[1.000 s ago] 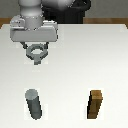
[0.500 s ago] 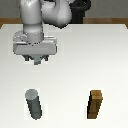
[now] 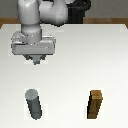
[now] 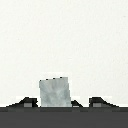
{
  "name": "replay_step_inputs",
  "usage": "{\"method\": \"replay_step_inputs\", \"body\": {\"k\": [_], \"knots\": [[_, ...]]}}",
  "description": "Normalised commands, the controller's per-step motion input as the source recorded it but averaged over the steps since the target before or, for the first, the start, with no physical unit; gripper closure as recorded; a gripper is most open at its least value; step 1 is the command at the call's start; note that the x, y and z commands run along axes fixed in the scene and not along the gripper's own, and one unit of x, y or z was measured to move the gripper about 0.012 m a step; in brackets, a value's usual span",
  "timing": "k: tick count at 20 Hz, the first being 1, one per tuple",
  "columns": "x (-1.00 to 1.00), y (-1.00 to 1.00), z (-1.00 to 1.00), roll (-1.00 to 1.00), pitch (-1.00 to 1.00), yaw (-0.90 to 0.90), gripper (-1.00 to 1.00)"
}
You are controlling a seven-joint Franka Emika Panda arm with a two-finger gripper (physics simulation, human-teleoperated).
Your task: Put the loop with the handle onto the peg.
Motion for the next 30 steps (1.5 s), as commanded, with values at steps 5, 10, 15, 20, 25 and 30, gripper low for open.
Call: {"method": "replay_step_inputs", "body": {"k": [5, 10, 15, 20, 25, 30], "knots": [[0.0, 0.0, 0.2, 0.0, 0.0, 0.0, 1.0], [0.0, 0.0, 0.4, 0.0, 0.0, 0.0, 1.0], [0.0, 0.0, 1.0, 0.0, 0.0, 0.0, 1.0], [0.0, 0.0, 0.2, 0.0, 0.0, 0.32, 1.0], [0.0, 0.0, 0.0, 0.0, 0.0, 0.98, 1.0], [0.0, 0.0, 0.0, 0.0, 0.0, 1.0, 1.0]]}}
